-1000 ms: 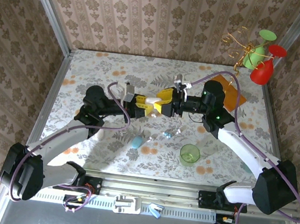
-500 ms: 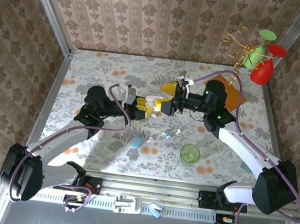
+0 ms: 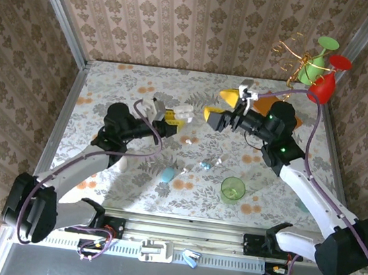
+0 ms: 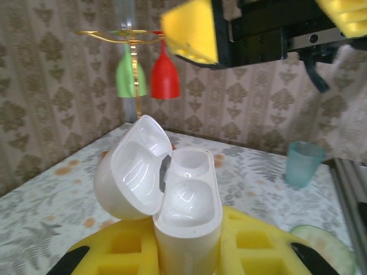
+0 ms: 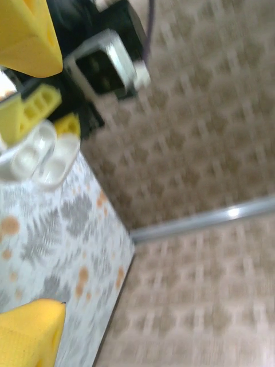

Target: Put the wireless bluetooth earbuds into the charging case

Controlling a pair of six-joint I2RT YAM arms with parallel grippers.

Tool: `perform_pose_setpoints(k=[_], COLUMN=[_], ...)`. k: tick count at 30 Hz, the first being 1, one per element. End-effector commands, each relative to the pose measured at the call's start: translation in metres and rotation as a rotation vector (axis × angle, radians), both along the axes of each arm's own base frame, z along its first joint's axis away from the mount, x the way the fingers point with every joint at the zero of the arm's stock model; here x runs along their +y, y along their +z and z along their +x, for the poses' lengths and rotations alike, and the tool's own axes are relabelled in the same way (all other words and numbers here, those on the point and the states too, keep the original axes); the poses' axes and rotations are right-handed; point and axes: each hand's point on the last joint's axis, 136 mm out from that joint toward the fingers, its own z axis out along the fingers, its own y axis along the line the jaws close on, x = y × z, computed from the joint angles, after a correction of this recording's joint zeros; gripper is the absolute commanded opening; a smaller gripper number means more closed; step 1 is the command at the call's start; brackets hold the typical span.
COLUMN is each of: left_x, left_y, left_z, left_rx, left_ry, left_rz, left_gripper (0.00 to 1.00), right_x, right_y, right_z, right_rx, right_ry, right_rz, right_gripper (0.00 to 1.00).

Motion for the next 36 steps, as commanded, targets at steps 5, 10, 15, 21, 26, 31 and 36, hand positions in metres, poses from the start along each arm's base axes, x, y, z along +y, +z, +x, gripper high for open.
perform_pose_setpoints(k=[5, 10, 15, 21, 26, 31, 36], left_x=[0.025, 0.037, 0.054, 0.067, 0.082, 0.089, 0.097], left_y=[0.017, 0.008, 0.004, -0.005, -0.009, -0.012, -0.008], left_z=[0.030, 0.037, 0.056, 0.064, 0.072, 0.076, 0.077], left_rx=[-0.093, -0.132, -0.166, -0.180, -0.192, -0.216, -0.248], left_ry=[0.143, 0.212, 0.326, 0.372, 0.472, 0.519, 0.564], left_rz=[-0.046, -0.005, 0.013, 0.027, 0.028, 0.035, 0.051], left_gripper=[0.00, 0.00, 0.00, 0.00, 0.00, 0.00, 0.00], right_x=[-0.049, -0.051, -0.048, -0.024, -0.007, 0.018, 0.033], right_y=[-0.062, -0.094, -0.139, -0.175, -0.207, -0.233, -0.260], right_z=[0.033, 0.032, 0.030, 0.019, 0.010, 0.000, -0.018], right_rx=[0.334, 0.437, 0.589, 0.689, 0.781, 0.869, 1.003], right_ry=[-0.301, -0.316, -0.398, -0.491, -0.562, -0.577, -0.641], right_rz=[0.051, 0.077, -0.076, -0.279, -0.455, -0.484, -0.573], right_gripper=[1.00, 1.00, 1.00, 0.94, 0.88, 0.78, 0.69])
